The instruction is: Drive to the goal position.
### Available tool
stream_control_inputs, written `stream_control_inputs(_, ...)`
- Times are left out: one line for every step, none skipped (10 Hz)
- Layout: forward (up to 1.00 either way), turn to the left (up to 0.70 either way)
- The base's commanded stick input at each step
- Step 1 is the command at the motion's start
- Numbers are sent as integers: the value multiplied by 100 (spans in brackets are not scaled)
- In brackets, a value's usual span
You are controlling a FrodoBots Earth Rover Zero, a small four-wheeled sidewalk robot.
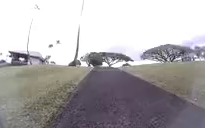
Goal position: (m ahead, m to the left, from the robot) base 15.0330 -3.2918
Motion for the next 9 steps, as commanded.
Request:
stream_control_inputs(76,-24)
stream_control_inputs(78,0)
stream_control_inputs(81,0)
stream_control_inputs(83,0)
stream_control_inputs(83,0)
stream_control_inputs(83,0)
stream_control_inputs(83,0)
stream_control_inputs(84,0)
stream_control_inputs(84,0)
